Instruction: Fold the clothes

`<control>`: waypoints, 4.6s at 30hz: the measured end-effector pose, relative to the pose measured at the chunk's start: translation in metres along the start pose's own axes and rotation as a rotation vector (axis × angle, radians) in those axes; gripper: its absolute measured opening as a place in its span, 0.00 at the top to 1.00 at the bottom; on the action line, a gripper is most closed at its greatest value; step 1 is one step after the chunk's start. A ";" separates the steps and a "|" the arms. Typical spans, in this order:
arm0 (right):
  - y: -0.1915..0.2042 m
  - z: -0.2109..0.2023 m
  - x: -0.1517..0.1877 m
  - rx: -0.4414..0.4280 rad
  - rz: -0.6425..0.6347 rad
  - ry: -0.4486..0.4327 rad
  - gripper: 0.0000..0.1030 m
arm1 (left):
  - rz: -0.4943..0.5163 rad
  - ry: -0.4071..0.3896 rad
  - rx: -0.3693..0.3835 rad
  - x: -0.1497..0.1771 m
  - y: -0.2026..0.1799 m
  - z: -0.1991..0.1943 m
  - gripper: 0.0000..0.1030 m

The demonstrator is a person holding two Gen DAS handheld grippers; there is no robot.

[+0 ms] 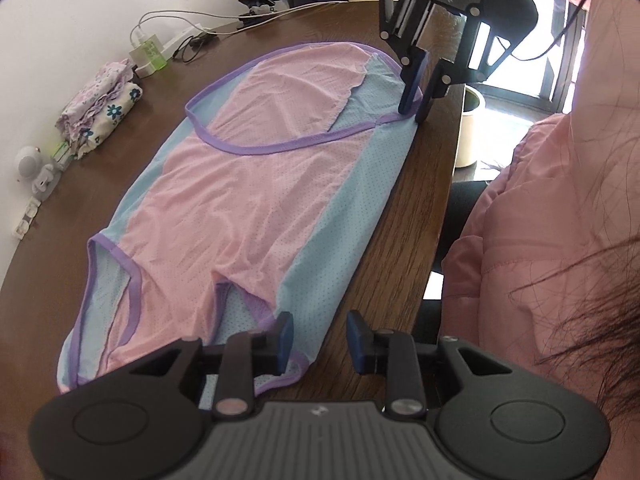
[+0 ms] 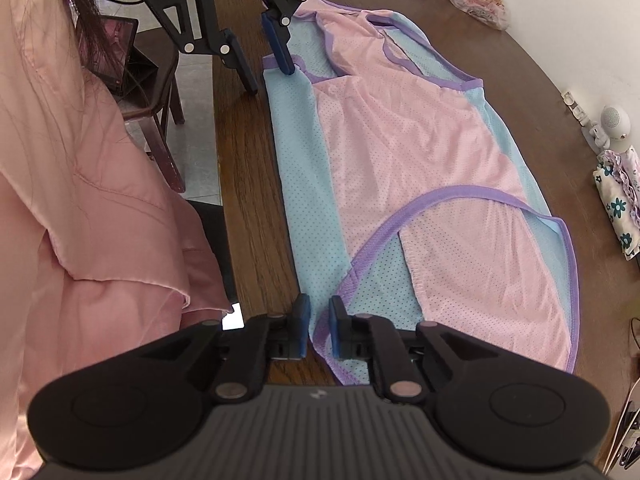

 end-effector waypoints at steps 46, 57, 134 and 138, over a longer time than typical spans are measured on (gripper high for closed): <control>-0.105 0.001 -0.032 0.307 0.102 -0.021 0.99 | -0.046 -0.051 -0.315 -0.043 0.100 0.013 1.00; -0.102 0.017 -0.025 0.258 0.115 -0.018 0.99 | -0.267 -0.112 0.069 -0.018 0.106 -0.001 0.69; -0.122 -0.021 0.115 0.040 0.758 -0.087 0.97 | -0.289 -0.072 -0.086 -0.039 0.101 0.053 0.80; -0.128 -0.031 0.113 0.052 0.774 -0.156 0.88 | -0.332 -0.106 -0.107 -0.035 0.106 0.037 0.74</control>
Point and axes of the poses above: each gripper's, at about its wrist camera, not at the fingertips, and z roughly the way its jaws point, y to its left, x to its underside, the point moved 9 cm from there along z, roughly the way its jaws point, and after that the axes turned 2 degrees about -y, right-handed, at the moved point
